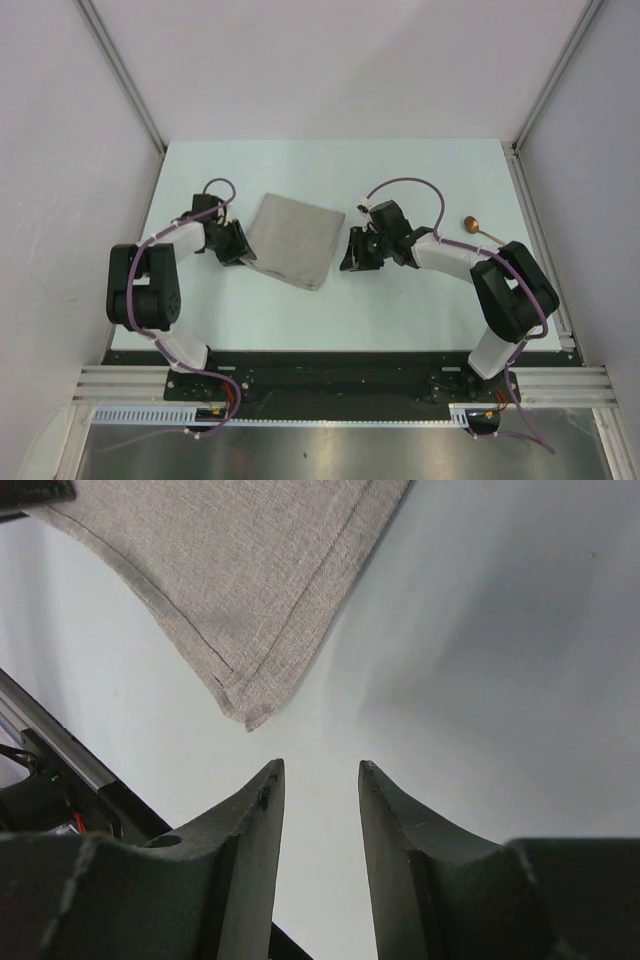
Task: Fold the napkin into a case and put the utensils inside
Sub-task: Rotate the square-folded napkin at the center of the board, then smooth out the square-folded napkin at the center of the board.
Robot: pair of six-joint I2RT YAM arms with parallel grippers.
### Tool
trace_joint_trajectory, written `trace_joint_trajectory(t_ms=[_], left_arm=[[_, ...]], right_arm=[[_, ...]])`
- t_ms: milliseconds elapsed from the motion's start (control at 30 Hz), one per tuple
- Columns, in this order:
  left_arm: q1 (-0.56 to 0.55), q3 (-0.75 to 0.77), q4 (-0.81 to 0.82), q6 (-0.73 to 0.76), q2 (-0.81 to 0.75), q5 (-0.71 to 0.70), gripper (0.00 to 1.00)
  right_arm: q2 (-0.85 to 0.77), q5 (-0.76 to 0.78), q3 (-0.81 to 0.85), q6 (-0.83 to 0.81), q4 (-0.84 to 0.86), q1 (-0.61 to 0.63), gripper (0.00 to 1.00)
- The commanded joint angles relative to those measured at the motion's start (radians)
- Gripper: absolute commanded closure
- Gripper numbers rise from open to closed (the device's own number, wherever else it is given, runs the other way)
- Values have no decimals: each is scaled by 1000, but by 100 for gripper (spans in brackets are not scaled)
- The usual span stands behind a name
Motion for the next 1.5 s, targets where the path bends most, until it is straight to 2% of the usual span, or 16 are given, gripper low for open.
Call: trace_joint_trajectory(t_ms=[0, 67, 167, 233, 267, 300, 333, 400, 500, 567, 700, 867, 1100, 1267, 1367, 1467], left_arm=[[-18, -196, 149, -180, -104, 236, 60], [-29, -296, 224, -232, -177, 267, 64], [-107, -374, 256, -312, -276, 250, 65], [-178, -395, 244, -347, -331, 223, 60], [-191, -408, 211, -357, -392, 172, 56], [-201, -416, 203, -364, -431, 161, 40], [-201, -421, 186, -363, -459, 152, 31], [-199, -383, 65, -320, -512, 91, 21], [-199, -314, -99, -280, -556, -18, 15], [-198, -275, -185, -260, -560, -64, 15], [-181, -255, -199, -232, -536, -90, 18], [-167, -244, -155, -219, -528, -69, 28], [-164, -209, -136, -160, -467, -1, 31], [-159, -203, -98, -154, -416, 58, 51], [-159, -203, -69, -162, -404, 83, 57], [-159, -189, -80, -157, -393, 71, 57]], right_arm=[[-45, -3, -29, 20, 36, 4, 59], [-46, -4, -46, 24, 42, -1, 59], [-49, -18, -74, 40, 51, -12, 58], [-51, -20, -83, 44, 57, -16, 58], [-48, -21, -84, 43, 55, -18, 58], [-49, -23, -84, 44, 52, -18, 58], [-46, -23, -84, 46, 52, -18, 58], [-46, -18, -78, 49, 48, -19, 57], [-31, -12, -39, 43, 28, -21, 53], [-8, 8, -8, 21, -23, -27, 50], [27, -7, 47, 17, -32, -21, 52], [92, 8, 133, 3, -69, 10, 63], [150, 9, 163, -28, -93, 7, 73], [166, 3, 153, -26, -90, 8, 77], [175, 3, 152, -28, -87, 13, 77], [184, 0, 153, -31, -87, 16, 78]])
